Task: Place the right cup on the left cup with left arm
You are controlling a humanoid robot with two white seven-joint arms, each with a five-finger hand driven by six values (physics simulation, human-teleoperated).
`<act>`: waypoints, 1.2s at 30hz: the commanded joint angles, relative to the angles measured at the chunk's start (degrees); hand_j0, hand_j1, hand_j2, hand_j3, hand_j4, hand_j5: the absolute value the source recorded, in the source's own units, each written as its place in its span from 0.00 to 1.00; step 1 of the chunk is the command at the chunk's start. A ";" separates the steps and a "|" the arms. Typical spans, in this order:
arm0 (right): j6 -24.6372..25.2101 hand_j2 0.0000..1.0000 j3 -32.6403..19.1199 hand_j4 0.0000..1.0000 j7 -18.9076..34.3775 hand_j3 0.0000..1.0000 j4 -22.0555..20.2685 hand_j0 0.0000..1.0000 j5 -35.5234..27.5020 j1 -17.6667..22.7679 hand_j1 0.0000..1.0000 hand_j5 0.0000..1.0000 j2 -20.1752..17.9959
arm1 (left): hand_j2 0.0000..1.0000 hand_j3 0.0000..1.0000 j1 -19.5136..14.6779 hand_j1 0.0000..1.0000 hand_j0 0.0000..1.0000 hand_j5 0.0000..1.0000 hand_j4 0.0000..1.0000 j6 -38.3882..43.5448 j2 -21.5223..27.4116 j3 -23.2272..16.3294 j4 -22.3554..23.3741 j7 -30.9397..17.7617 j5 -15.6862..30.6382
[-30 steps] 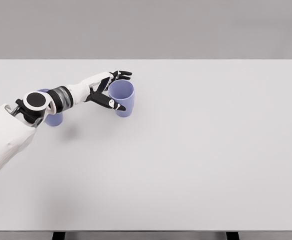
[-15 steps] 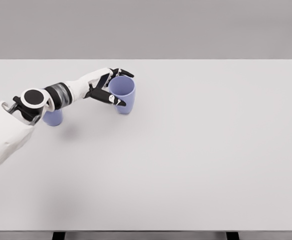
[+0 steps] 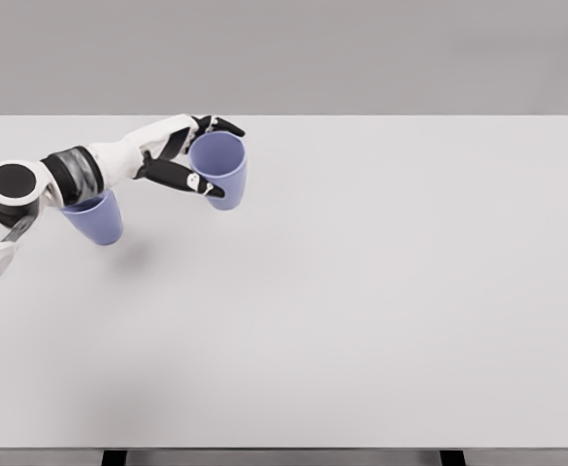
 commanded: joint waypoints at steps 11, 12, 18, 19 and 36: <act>0.01 1.00 0.00 1.00 0.01 1.00 0.01 1.00 -0.01 0.00 1.00 1.00 -0.01 | 0.71 0.71 0.09 0.71 0.71 0.71 0.71 0.19 6.06 1.75 -4.51 0.02 5.43; 0.01 1.00 0.00 1.00 0.01 1.00 0.01 1.00 -0.01 0.00 1.00 1.00 -0.01 | 0.71 0.71 0.09 0.71 0.71 0.71 0.71 0.19 6.68 1.75 -4.77 0.02 5.52; 0.01 1.00 0.00 1.00 0.01 1.00 0.01 1.00 -0.01 0.00 1.00 1.00 -0.01 | 0.71 0.71 0.09 0.71 0.71 0.71 0.71 0.02 10.10 2.45 -6.26 0.02 9.04; 0.01 1.00 0.00 1.00 0.01 1.00 0.01 1.00 -0.01 0.00 1.00 1.00 -0.01 | 0.71 0.71 0.09 0.71 0.71 0.71 0.71 0.02 10.45 2.54 -6.26 0.02 9.21; 0.01 1.00 0.00 1.00 0.01 1.00 0.01 1.00 -0.01 0.00 1.00 1.00 -0.01 | 0.71 0.71 0.09 0.71 0.71 0.71 0.71 0.02 18.28 3.77 -8.29 -0.07 14.14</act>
